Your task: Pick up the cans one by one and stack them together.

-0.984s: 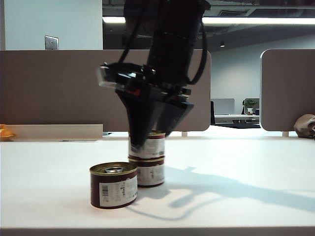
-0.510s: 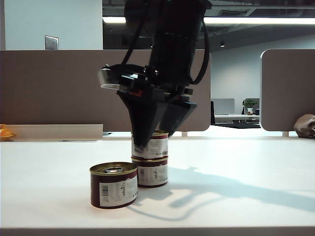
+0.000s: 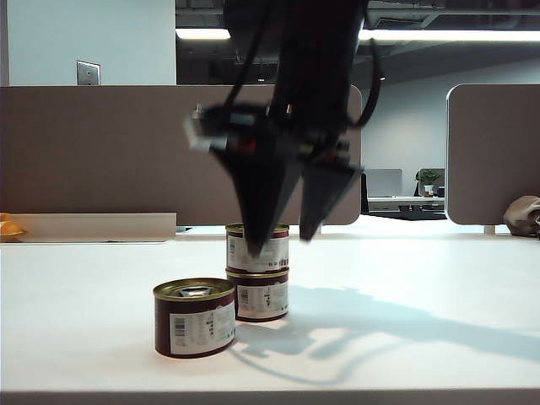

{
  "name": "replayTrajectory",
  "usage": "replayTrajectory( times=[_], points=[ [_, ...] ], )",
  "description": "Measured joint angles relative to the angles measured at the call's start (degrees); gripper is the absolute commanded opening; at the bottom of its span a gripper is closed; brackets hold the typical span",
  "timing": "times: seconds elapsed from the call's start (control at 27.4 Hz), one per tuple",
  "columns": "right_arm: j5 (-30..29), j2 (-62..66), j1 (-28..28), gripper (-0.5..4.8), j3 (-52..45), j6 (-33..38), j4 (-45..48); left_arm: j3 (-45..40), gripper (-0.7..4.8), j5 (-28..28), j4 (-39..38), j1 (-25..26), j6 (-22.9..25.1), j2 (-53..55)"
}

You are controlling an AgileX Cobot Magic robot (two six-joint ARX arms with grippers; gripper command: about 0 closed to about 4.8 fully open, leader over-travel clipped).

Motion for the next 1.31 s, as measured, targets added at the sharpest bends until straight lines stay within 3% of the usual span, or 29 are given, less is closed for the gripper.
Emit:
replayTrajectory(
  times=[0.07,0.11,0.15,0.47,0.73,0.8,0.91,1.13,1.31],
  points=[
    [0.0,-2.3,0.0,2.73,0.0,0.5,-0.6,0.0,-0.05,1.2,1.7,0.0,-0.3,0.1],
    [0.0,-3.4,0.0,0.57,0.0,0.8,-0.9,0.0,-0.05,1.2,2.4,0.0,-0.6,0.2],
    [0.0,-5.8,-0.1,-0.06,0.0,1.4,-1.5,0.0,-0.05,1.3,4.0,0.0,-1.0,0.8],
    [-0.1,-20.7,0.0,-0.06,0.1,4.1,-4.3,0.0,-0.01,1.4,6.6,-2.3,-1.5,9.2],
    [-0.2,-30.2,0.3,-0.06,0.1,7.1,-8.1,0.0,-0.01,1.1,11.5,-8.4,-1.5,18.4],
    [0.0,-33.0,1.1,-0.06,0.1,7.8,-9.5,0.0,0.37,0.2,12.6,-9.6,-1.5,22.2],
    [-0.2,-36.5,2.4,-0.06,0.0,9.3,-10.4,0.0,0.41,-1.1,14.6,-11.9,-1.7,26.2],
    [0.0,-41.4,4.9,-0.06,0.0,11.7,-12.9,0.0,0.58,-6.3,22.2,-21.2,-5.8,33.7],
    [3.6,-44.8,7.3,-0.06,0.0,13.9,-13.4,0.0,0.60,-8.9,25.7,-24.9,-7.8,38.5]
  ],
)
